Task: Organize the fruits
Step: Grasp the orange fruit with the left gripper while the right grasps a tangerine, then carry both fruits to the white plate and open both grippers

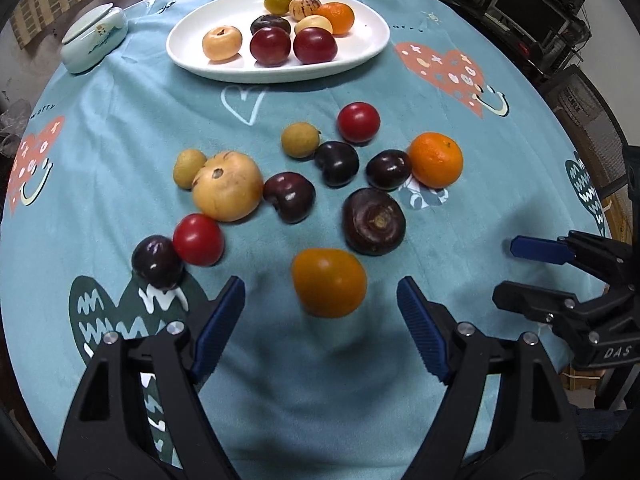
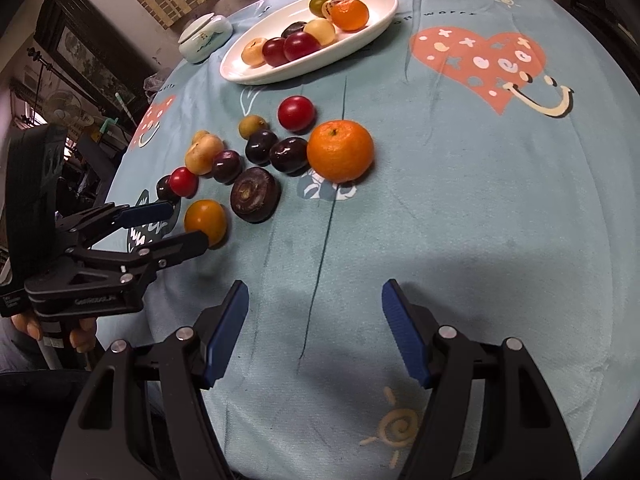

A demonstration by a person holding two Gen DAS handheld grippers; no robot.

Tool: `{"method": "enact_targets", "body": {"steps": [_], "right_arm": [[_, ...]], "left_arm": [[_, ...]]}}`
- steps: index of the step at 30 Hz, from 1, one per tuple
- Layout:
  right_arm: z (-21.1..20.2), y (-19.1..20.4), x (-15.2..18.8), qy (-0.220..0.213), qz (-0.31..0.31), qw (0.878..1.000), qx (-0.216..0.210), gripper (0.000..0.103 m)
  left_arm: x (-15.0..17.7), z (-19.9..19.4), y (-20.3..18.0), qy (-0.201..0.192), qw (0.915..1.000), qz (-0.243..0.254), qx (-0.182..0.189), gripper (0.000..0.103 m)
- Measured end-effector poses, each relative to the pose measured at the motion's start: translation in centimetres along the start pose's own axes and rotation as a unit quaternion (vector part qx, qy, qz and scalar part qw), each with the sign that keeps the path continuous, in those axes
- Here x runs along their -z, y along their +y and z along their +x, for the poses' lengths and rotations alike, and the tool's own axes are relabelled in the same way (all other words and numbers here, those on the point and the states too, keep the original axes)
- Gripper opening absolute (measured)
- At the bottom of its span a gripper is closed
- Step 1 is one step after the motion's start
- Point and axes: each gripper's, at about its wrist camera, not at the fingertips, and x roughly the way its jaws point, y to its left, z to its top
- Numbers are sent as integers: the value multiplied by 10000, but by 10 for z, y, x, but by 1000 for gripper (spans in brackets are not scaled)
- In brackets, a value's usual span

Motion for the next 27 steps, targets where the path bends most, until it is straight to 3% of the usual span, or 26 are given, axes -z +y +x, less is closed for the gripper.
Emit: {"method": "enact_targets", "body": {"steps": [9,12,16,21,24,27], "right_arm": [[0,8,-24,-193,-328,9991,175,70],[6,11,-39,-317,-543,9971,420,70],[19,17,-57,-380,-1021,9907,817,70],[32,14,-71,-271,-1301,9872,881,69],[41,15,-75,-194,-1527,9829,1007,64],[48,17,-77,-70,-1795,9787,992,50]], "left_arm": [[-3,14,0,143,9999,34,-24,77],[-1,20,4,252,9996,-35,150,41],[-1,16,1,181,9998,-13,103,41],[2,-3,9,-53,9997,-167,163,41],[3,-14,10,-178,9994,-241,147,41],[1,-21,8,-245,9992,-278,128,41]]}}
